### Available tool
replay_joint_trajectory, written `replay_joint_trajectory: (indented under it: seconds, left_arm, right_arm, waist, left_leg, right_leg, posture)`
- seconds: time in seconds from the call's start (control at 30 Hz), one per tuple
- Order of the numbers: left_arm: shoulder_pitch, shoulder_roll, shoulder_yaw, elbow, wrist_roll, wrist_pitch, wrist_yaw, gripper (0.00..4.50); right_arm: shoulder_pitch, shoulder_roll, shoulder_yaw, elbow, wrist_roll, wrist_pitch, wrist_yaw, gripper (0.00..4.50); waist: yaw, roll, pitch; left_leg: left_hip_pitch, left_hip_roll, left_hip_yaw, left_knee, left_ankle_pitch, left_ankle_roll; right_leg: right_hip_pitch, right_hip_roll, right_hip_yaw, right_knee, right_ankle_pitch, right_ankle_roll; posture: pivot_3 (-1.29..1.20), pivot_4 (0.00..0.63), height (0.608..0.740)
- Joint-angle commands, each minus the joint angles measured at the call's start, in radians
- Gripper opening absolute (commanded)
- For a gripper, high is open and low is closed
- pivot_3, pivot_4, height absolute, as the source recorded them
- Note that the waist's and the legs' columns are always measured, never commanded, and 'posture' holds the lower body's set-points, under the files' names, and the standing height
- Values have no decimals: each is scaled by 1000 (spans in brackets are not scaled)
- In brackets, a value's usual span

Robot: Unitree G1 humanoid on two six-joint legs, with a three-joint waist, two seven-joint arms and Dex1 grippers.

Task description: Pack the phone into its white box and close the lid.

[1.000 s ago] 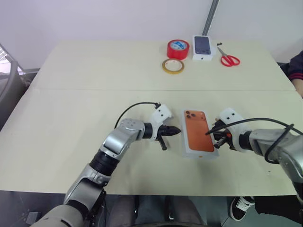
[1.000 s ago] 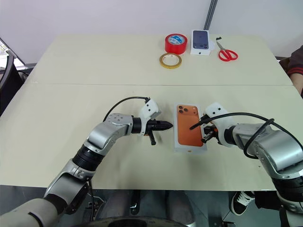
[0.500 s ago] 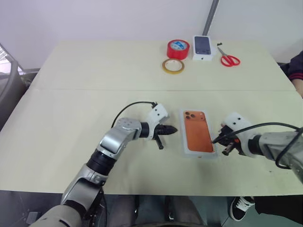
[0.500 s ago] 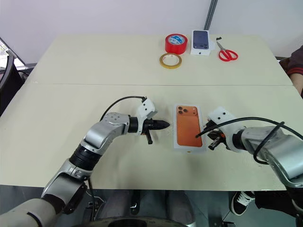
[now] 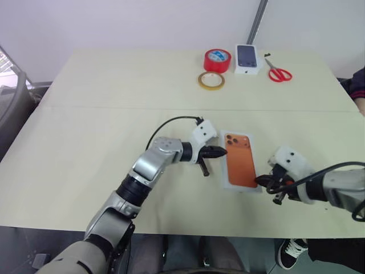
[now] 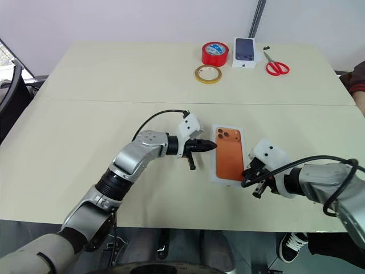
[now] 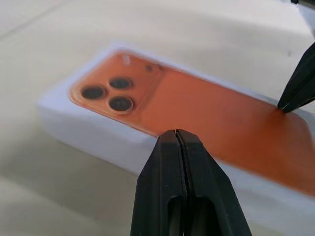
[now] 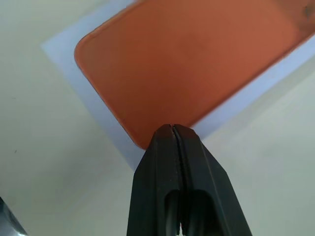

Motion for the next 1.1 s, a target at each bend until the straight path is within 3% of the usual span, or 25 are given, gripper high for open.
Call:
replay_joint_trajectory:
  seconds: [0.03,0.23,0.37,0.47,0.57,0.67,0.83,1.1]
  left_arm:
    - [-10,3,-46,21,47,-40,-10,0]
    - [3,2,6,14,33,-44,8,0]
    - [9,44,170,-35,-32,-32,55,0]
    - [44,137,321,-91,-88,-23,73,0]
    - [144,309,513,-127,-137,-20,67,0]
    - [216,414,624,-127,-185,-6,53,0]
    - [347,500,698,-155,-194,-35,46,0]
    - [384,499,720,-209,-229,-7,111,0]
  right_arm:
    - [31,3,24,-18,-27,-6,-24,30]
    - [19,22,-13,-24,-23,-26,-36,30]
    - [-52,108,-106,-7,-16,-101,-68,30]
    - [-93,165,-137,19,-62,-188,-110,30]
    - [-127,193,-159,90,-58,-219,-108,30]
    - [-162,216,-152,139,-51,-237,-108,30]
    - [-158,250,-151,215,-41,-299,-52,30]
    - [-150,283,-109,245,-64,-352,-43,30]
  waist:
    - [0,-1,0]
    - [0,-2,-1]
    - [-7,-2,-1]
    - [-14,-2,-1]
    - [-30,-1,-1]
    - [-27,-1,0]
    - [3,-2,-1]
    - [-4,-2,0]
  left_leg:
    - [1,0,0,0,0,0]
    - [6,0,0,-1,-1,1]
    - [6,0,0,-1,-1,1]
    - [7,1,0,-2,0,1]
    - [7,1,0,-3,0,0]
    - [8,2,1,-5,0,0]
    - [8,-1,1,-3,0,0]
    - [8,0,0,-4,-1,1]
  right_leg:
    - [1,0,0,0,0,0]
    - [7,0,0,-2,0,0]
    - [5,0,1,-2,0,0]
    - [5,1,1,-1,0,0]
    - [5,1,1,-1,0,0]
    - [5,1,1,-1,0,0]
    - [7,-3,0,-2,0,0]
    - [6,-3,0,-1,0,0]
  posture:
    - [0,150,736]
    - [0,150,736]
    - [0,150,736]
    - [0,150,736]
    - [0,150,736]
    - [0,150,736]
    - [0,150,736]
    - [0,150,736]
